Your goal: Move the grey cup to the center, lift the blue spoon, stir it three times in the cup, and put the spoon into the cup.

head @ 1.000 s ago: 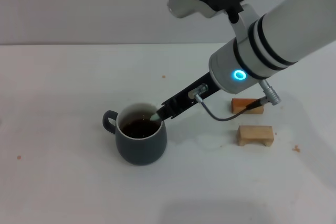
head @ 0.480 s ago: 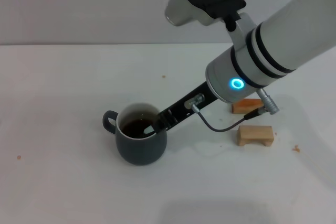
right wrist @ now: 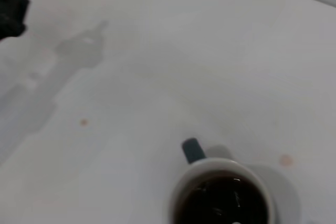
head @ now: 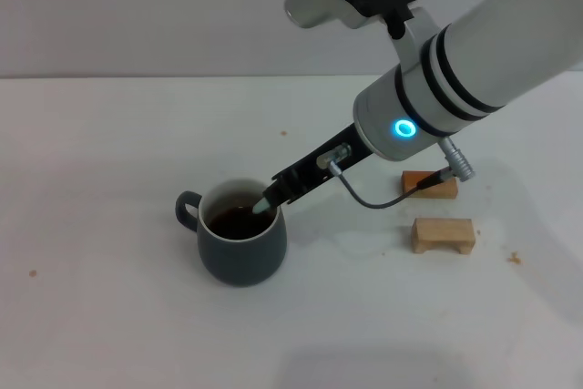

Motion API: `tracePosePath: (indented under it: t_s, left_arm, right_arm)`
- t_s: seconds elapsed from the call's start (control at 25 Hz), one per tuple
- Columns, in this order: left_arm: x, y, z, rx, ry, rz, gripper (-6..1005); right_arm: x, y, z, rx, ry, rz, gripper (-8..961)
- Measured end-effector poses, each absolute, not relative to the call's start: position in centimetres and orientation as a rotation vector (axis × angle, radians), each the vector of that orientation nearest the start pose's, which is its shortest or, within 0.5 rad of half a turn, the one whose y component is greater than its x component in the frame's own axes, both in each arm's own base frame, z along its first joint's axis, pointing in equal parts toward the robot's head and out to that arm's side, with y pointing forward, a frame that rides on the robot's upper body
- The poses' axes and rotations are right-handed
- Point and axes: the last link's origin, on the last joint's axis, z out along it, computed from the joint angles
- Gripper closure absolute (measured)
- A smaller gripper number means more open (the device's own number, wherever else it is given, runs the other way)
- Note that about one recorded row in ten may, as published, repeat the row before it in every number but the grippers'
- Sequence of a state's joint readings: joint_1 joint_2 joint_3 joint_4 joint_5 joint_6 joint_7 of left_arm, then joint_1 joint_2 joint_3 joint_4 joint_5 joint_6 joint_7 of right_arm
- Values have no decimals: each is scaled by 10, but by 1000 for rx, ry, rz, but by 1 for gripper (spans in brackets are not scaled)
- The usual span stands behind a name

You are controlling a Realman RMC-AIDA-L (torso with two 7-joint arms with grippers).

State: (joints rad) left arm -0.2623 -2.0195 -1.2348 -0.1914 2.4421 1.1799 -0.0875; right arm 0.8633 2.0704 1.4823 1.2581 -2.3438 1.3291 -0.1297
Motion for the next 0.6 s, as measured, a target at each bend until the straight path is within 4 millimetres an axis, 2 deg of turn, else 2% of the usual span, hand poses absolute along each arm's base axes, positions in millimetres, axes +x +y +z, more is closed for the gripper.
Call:
tracePosePath:
  t_s: [0.24,0.44,0.6]
  left_arm:
    - [-402,283,54,-1293,-575,-523,998]
    - [-403,282,53,-1296,-576,-520,998]
    - [-402,283,53,-1297,-575,-520,999]
  right_arm:
    - [66,370,-62,-2629,1028,-234,796]
    - [72,365,-62,-2638,1055,-266,796]
    - [69,360,-64,-2657,1055,-264,797]
